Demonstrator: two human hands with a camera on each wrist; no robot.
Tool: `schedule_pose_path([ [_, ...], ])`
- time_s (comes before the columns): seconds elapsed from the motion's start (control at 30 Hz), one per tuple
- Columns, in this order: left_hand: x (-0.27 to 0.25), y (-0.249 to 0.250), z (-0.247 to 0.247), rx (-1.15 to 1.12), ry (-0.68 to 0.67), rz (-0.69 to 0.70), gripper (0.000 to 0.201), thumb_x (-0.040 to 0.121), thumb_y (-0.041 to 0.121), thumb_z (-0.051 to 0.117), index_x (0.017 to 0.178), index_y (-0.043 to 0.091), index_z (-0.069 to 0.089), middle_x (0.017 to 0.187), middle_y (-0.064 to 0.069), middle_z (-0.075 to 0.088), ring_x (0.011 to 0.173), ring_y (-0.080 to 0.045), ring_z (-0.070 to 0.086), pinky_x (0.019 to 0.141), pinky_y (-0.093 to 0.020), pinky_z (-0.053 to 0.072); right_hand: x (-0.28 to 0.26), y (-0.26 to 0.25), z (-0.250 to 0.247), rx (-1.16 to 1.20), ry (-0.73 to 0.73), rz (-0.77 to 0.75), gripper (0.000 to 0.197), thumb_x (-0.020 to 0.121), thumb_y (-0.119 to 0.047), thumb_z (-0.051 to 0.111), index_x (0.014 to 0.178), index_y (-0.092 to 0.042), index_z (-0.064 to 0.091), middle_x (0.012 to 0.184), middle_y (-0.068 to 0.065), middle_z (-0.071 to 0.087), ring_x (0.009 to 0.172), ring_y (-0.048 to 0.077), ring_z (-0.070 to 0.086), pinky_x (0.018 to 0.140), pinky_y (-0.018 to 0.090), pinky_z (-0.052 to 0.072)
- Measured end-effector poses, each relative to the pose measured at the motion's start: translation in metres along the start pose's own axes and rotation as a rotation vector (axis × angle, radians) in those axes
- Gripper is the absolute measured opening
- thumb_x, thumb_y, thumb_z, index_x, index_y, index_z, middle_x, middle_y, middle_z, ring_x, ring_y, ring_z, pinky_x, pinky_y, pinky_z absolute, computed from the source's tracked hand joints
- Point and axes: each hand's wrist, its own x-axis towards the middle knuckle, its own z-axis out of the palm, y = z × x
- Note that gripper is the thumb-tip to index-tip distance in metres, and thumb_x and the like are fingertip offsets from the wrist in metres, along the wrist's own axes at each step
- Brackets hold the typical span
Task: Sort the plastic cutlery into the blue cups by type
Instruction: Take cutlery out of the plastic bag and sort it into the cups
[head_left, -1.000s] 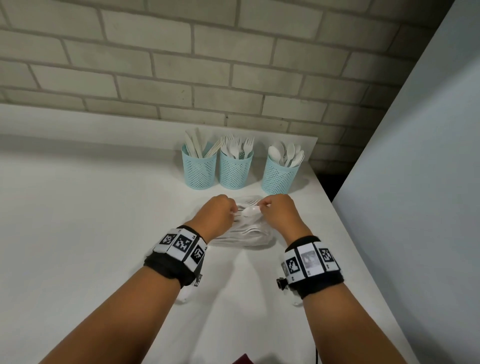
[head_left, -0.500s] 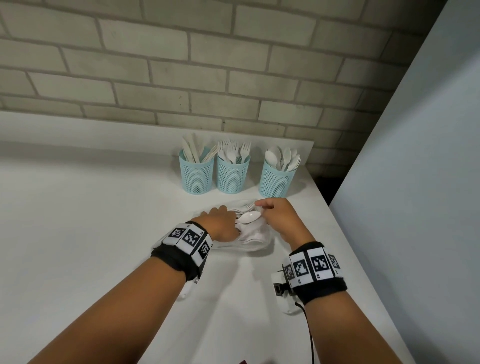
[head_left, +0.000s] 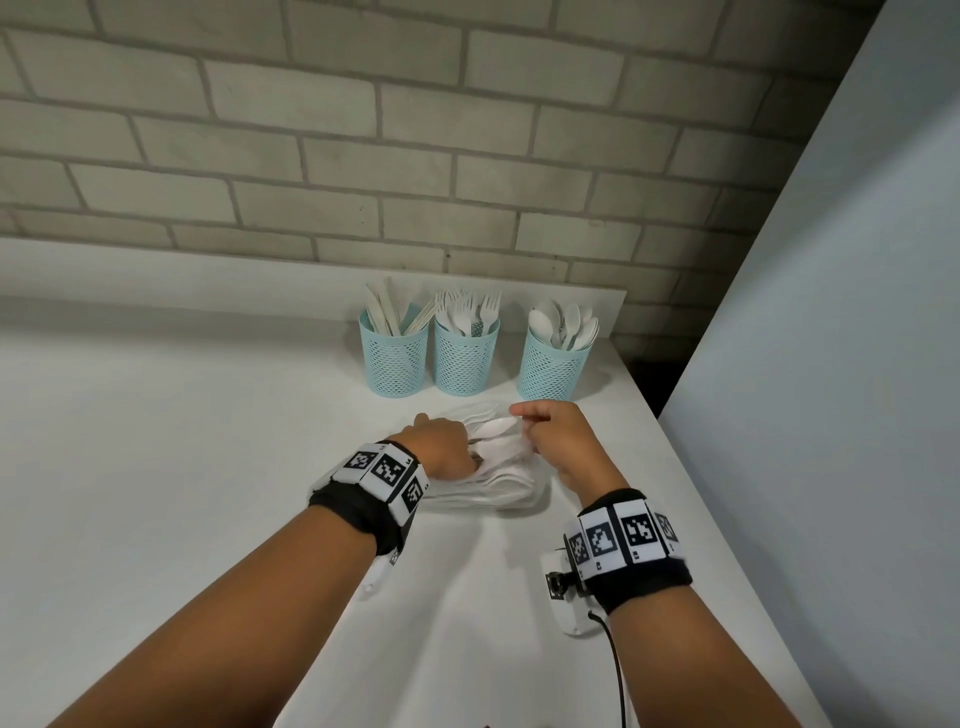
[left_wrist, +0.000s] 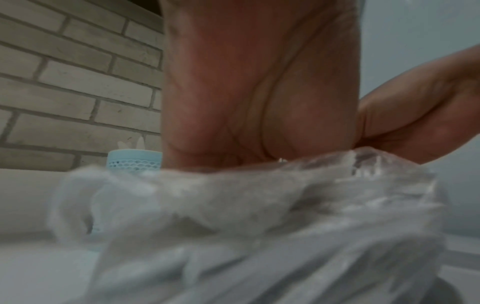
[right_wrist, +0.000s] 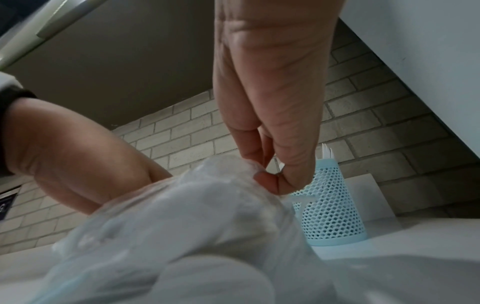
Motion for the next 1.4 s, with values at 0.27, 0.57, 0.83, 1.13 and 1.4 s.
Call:
schedule_pose_path([
  [0.27, -0.004, 0.003, 0.004, -0.035, 0.044, -0.007, 0.048, 0.093, 0.044, 0.043, 0.125, 0.009, 0.042, 0.127, -0.007, 0.054, 0.118, -0.030, 0.049, 0.102, -0.042, 0.030, 0.002, 0.004, -0.002, 0.027, 0.017, -0.001, 0.037, 0.088, 0.010, 0.040, 0.110, -0.005, 0.066, 0.100, 0.001, 0.059, 0.097, 0.014, 0.053, 0.095, 0.027, 0.043],
  [0.57, 0.004, -0.013, 0.002, -0.160, 0.033, 0.083, 0.036, 0.091, 0.044, 0.050, 0.096, 0.009, 0.058, 0.099, -0.010, 0.060, 0.087, -0.024, 0.052, 0.075, -0.027, 0.038, 0.002, 0.006, -0.006, 0.066, 0.004, 0.015, 0.036, 0.088, 0.008, 0.042, 0.110, -0.007, 0.066, 0.085, -0.006, 0.057, 0.081, 0.011, 0.054, 0.085, 0.027, 0.046],
  [0.83, 0.003, -0.033, -0.006, -0.403, 0.032, 0.131, 0.030, 0.093, 0.032, 0.052, 0.067, 0.018, 0.045, 0.075, 0.000, 0.050, 0.065, -0.014, 0.044, 0.056, -0.019, 0.032, 0.002, 0.005, -0.009, 0.090, 0.001, 0.016, 0.034, 0.089, 0.007, 0.044, 0.109, -0.011, 0.066, 0.081, -0.004, 0.058, 0.069, 0.009, 0.050, 0.065, 0.017, 0.044],
  [1.13, -0.003, -0.033, -0.014, -1.014, 0.119, 0.263, 0.020, 0.096, 0.019, 0.050, 0.108, 0.006, 0.061, 0.079, -0.001, 0.064, 0.072, -0.011, 0.059, 0.067, -0.007, 0.048, -0.003, -0.008, -0.014, -0.117, -0.038, -0.009, 0.032, 0.090, -0.002, 0.049, 0.117, -0.013, 0.062, 0.102, 0.003, 0.058, 0.090, 0.014, 0.054, 0.078, 0.022, 0.043],
  [1.4, -0.005, -0.031, -0.026, -1.250, 0.210, 0.292, 0.030, 0.097, 0.034, 0.046, 0.108, 0.015, 0.066, 0.073, 0.002, 0.056, 0.063, -0.009, 0.051, 0.068, -0.018, 0.043, -0.007, -0.057, -0.011, -0.153, -0.039, -0.229, 0.038, 0.095, -0.029, 0.052, 0.129, -0.012, 0.052, 0.127, 0.004, 0.058, 0.116, 0.015, 0.053, 0.095, 0.024, 0.040],
])
